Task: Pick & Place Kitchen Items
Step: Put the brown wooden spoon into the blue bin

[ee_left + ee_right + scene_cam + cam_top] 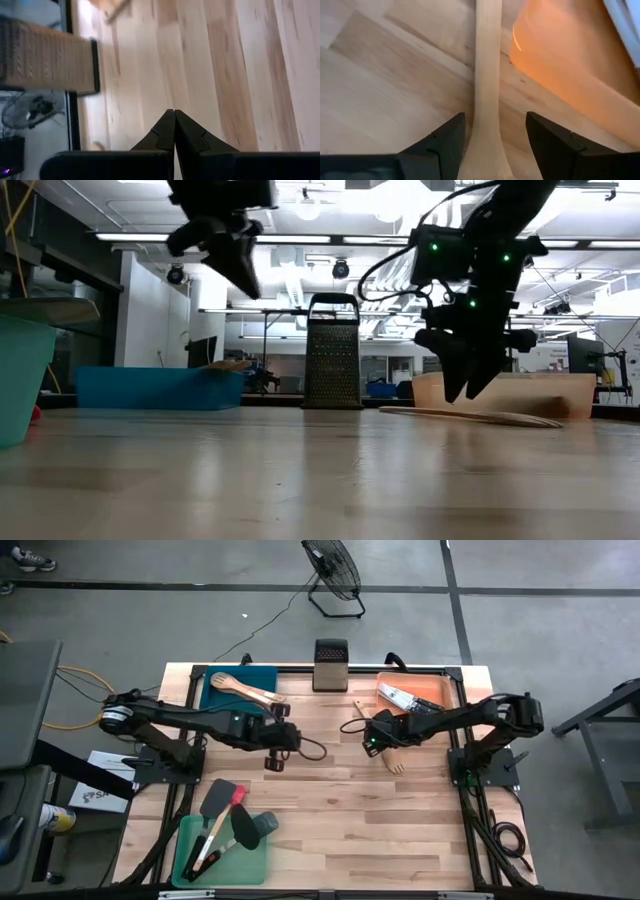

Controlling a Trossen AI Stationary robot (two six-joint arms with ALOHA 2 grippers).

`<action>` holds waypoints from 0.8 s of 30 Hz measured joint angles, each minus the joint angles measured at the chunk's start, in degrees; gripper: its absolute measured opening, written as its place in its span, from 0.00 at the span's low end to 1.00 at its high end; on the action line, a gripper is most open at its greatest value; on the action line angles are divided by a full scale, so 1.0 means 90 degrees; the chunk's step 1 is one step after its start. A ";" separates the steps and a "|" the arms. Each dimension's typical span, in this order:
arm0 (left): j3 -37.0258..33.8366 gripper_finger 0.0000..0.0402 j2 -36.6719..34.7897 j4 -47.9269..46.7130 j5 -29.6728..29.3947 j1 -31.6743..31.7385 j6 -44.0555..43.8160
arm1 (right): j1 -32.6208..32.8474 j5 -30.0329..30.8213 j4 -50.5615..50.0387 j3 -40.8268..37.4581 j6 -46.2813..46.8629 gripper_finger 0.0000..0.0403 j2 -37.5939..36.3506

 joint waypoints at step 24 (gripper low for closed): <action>-0.0244 0.00 -0.0136 0.0355 0.0128 -0.0002 -0.0246 | -0.0167 -0.0171 0.1023 -0.0320 -0.0320 0.50 0.0488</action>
